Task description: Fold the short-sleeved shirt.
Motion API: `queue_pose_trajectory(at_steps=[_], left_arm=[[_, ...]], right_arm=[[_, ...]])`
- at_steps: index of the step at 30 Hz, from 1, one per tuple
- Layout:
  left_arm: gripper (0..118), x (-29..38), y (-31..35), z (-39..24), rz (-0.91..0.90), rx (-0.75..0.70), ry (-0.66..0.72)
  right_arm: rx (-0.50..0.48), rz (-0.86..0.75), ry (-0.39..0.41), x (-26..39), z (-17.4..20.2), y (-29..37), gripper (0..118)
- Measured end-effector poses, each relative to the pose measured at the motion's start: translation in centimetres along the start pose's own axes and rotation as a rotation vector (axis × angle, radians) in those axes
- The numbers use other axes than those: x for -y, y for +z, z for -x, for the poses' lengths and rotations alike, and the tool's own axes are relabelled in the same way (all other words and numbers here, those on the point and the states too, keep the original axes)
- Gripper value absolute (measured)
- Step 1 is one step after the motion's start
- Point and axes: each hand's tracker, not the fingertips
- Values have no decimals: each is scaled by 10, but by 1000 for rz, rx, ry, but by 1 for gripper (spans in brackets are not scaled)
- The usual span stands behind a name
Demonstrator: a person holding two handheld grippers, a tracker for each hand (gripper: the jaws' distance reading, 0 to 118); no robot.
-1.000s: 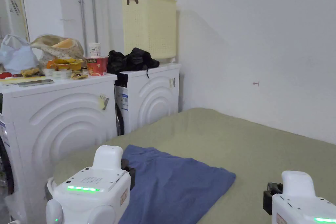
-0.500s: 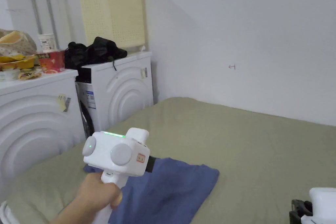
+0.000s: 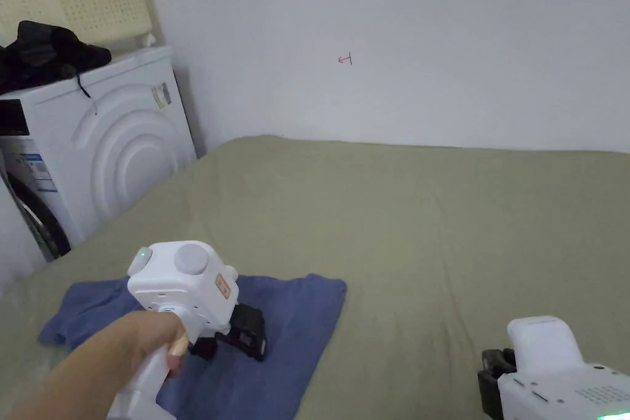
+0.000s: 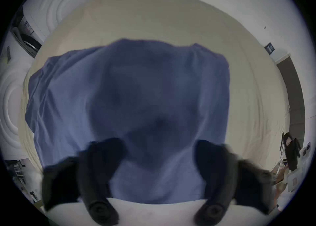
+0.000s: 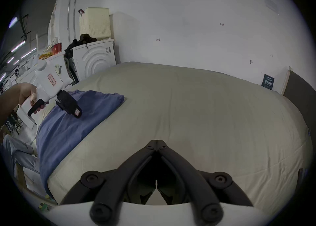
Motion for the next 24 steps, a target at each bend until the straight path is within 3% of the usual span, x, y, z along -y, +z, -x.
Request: queue_pose_trajectory(at_steps=[1, 2, 6, 12, 17, 24], left_arm=[[23, -6, -5, 10, -15, -26, -4], [8, -4, -5, 11, -37, -51, -10], [2, 3, 17, 17, -123, 51, 16], [2, 4, 89, -13, -243, -8, -80], [2, 3, 144, -48, -370, 98, -90], [2, 9, 178, -205, -442, 192, -344]], right_arm=[[-3, 2, 21, 1, 2, -2, 0], [-6, 7, 30, 3, 4, -2, 0], [-29, 5, 49, 11, 10, 1, 0], [-28, 37, 44, 20, -3, 9, 0], [58, 14, -5, 20, -51, 42, 0], [271, 34, -105, 40, -156, 121, 0]])
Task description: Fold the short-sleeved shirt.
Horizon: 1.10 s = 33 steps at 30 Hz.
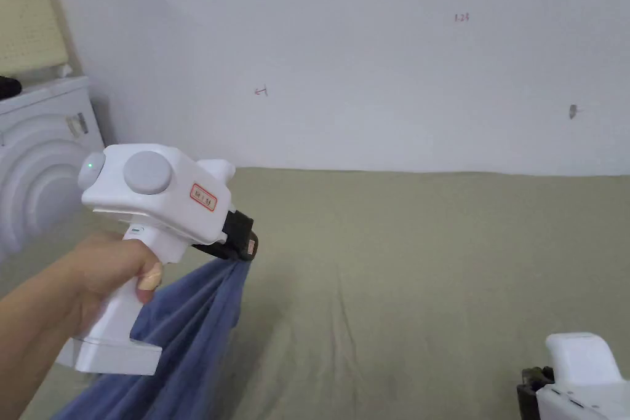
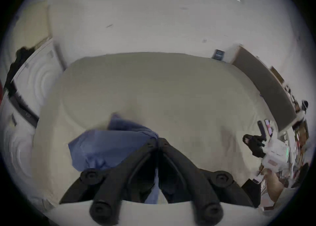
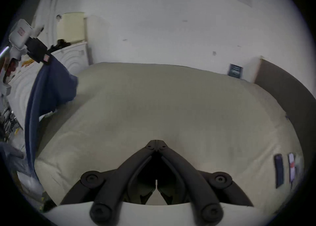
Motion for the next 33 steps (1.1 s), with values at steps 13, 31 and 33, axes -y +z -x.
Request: queue_pose_trajectory(at_steps=[13, 31, 33], left_arm=[[2, 35, -123, -349, 142, 563, -294], [106, 103, -112, -270, 55, 471, -40], [103, 106, -73, -221, -23, 318, -13]], right_arm=[[328, 13, -157, 42, -195, 103, 0], [287, -2, -205, 37, -196, 109, 0], [247, -22, -201, 30, -188, 110, 0]])
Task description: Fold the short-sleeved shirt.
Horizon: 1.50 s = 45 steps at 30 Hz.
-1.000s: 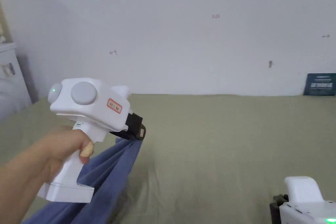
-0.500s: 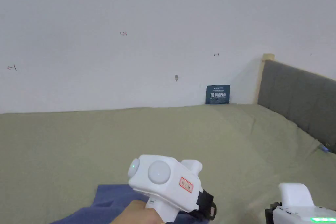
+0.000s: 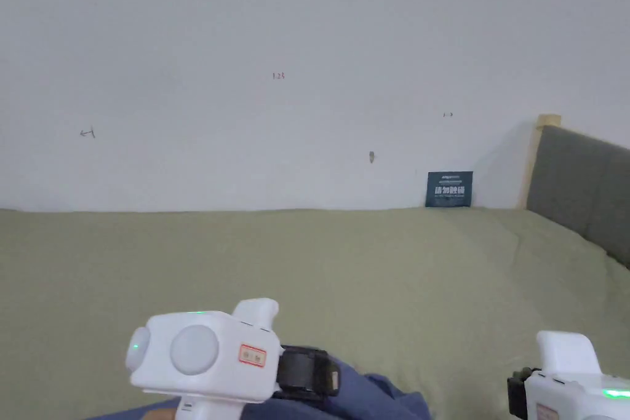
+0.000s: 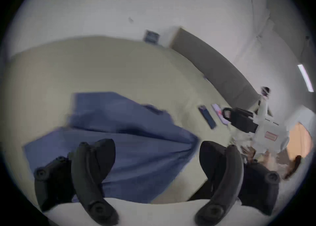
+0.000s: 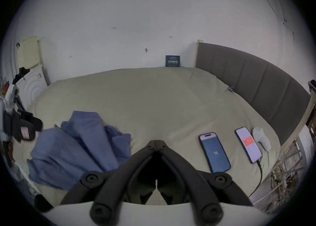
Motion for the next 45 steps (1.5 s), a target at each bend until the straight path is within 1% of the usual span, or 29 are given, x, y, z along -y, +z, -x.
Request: queue_pose_trajectory(at_steps=[1, 2, 3, 4, 5, 7, 12, 16, 18, 21, 22, 23, 24, 25, 26, 28, 30, 31, 33, 34, 36, 37, 38, 39, 40, 41, 42, 44, 45], left_arm=[[93, 6, 21, 15, -36, -69, 9], [79, 13, 42, 31, -74, -139, 35], [58, 22, 60, 47, -96, -203, 55], [18, 31, 78, 60, -111, -253, 79], [1, 41, 90, 72, -116, -308, 108], [1, 68, 112, 95, -124, -397, 161], [0, 112, 130, 131, -85, -421, 231], [0, 108, 113, 155, -57, -410, 248], [0, 94, 99, 170, -38, -403, 248], [0, 69, 70, 190, 27, -435, 238], [8, 59, 58, 201, 63, -437, 237], [30, 51, 47, 212, 70, -442, 258], [67, 46, 37, 210, 96, -466, 279], [107, 40, 25, 219, 145, -469, 310], [113, 35, 14, 229, 180, -454, 337], [108, 27, -4, 239, 196, -481, 345], [107, 26, -23, 247, 239, -496, 340], [102, 26, -31, 251, 267, -496, 342], [74, 29, -41, 250, 305, -519, 349], [64, 29, -41, 244, 324, -613, 285], [0, 27, -25, 225, 240, -538, 205], [0, 27, -23, 222, 221, -448, 208], [0, 28, -18, 215, 199, -441, 271], [0, 28, -16, 209, 186, -438, 269], [0, 26, -8, 197, 178, -417, 217], [0, 26, -7, 191, 180, -417, 195], [0, 26, -6, 185, 186, -430, 185], [0, 23, -1, 180, 178, -435, 164], [0, 24, 2, 177, 167, -434, 160]], right_arm=[[-19, -4, -6, -2, 4, 2, 0], [-45, -11, -10, -4, 9, 3, 0], [-67, -14, -14, -5, 14, 4, 0], [-73, -13, -16, -5, 19, 4, 0], [-85, -10, -13, -5, 24, 3, 0], [-109, 9, -2, -2, 36, 0, 0], [-138, 54, 28, 8, 60, -14, 0], [-153, 70, 39, 8, 71, -19, 0], [-154, 63, 54, 6, 73, -20, 0], [-144, 65, 71, 2, 71, -23, 0], [-140, 68, 74, 1, 70, -24, 0], [-136, 71, 78, 1, 68, -26, 0], [-129, 72, 78, 1, 66, -27, 0], [-123, 75, 76, 1, 64, -28, 0], [-118, 79, 75, 2, 61, -30, 0], [-112, 87, 68, 5, 57, -33, 0], [-97, 101, 67, 10, 54, -38, 0], [-89, 109, 66, 13, 52, -41, 0], [-77, 129, 49, 16, 48, -47, 0], [-71, 131, 42, 17, 46, -49, 0], [-65, 130, 30, 20, 41, -54, 0], [-72, 132, 22, 21, 39, -57, 0], [-89, 138, 2, 22, 36, -61, 4], [-128, 157, -28, 23, 35, -64, 14], [-162, 188, -44, 23, 33, -68, 54], [-208, 227, -63, 23, 32, -71, 94], [-244, 283, -69, 24, 32, -76, 94], [-304, 385, -56, 32, 38, -82, 118], [-313, 361, -42, 33, 40, -85, 115]])
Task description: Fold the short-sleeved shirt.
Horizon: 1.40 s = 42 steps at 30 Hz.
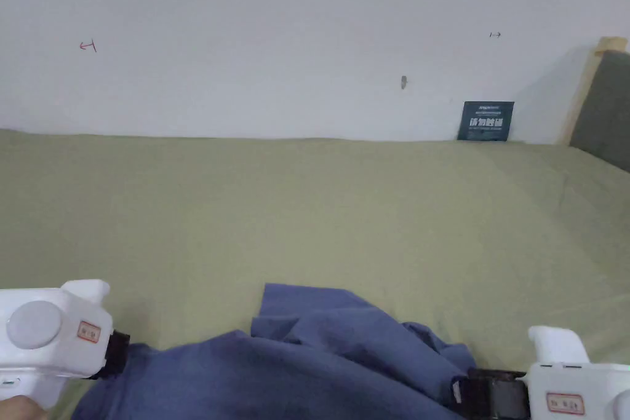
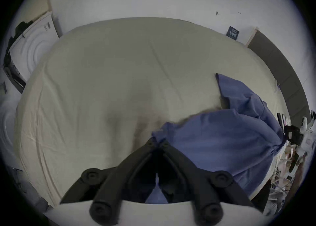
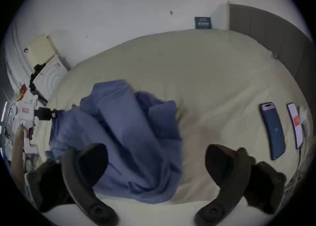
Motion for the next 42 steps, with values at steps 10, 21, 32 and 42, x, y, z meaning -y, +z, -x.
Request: queue_pose_trajectory(at_steps=[10, 21, 32, 42], left_arm=[[0, 0, 29, 16, -89, 43, 65], [0, -46, 97, 36, -292, 85, 97], [0, -166, 174, 42, -444, -13, 32], [0, -239, 217, 46, -615, -95, -8]], right_arm=[[89, 1, 20, 3, 16, -3, 7], [6, -225, 56, -77, 47, 42, 6], [11, -375, 163, -236, 92, 55, 6], [19, -505, 149, -349, 108, 62, 6]])
